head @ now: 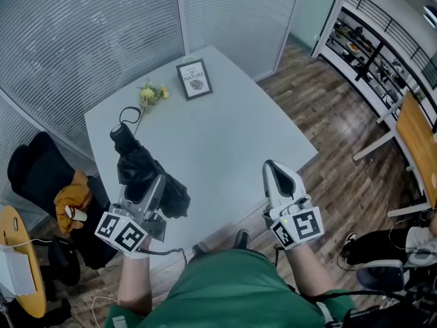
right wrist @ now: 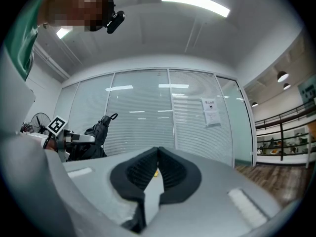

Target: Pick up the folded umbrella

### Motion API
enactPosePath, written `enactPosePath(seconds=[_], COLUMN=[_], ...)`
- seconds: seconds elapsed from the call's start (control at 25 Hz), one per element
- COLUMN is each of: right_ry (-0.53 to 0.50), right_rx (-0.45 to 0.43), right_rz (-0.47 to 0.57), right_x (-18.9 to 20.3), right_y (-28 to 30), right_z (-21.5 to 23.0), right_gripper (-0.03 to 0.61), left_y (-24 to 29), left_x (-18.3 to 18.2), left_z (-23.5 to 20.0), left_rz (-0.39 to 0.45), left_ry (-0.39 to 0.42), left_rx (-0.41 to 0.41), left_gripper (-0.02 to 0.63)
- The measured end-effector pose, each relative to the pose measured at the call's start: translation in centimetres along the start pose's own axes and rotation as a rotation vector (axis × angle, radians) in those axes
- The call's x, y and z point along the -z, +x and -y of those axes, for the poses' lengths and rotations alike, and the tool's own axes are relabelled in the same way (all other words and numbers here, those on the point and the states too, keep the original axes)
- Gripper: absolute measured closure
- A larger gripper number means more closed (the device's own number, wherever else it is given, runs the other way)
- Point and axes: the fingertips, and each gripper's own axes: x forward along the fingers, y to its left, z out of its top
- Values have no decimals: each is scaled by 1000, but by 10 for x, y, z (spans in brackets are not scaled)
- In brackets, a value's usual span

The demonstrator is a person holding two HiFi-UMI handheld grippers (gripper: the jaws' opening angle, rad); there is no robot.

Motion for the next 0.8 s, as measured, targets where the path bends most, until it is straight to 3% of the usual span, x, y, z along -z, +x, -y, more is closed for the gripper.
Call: enactPosePath(seconds=[0.8], right_ry=[7], right_rx=[8], right_rz=[-16], right_x=[0], right_y=[8], right_z=[3], right_gripper=[575], left_y=[6], left_x=[3], left_z=[-1], left_rz=[-22], left_ry=[-11], left_rx=[9], left_gripper=[318])
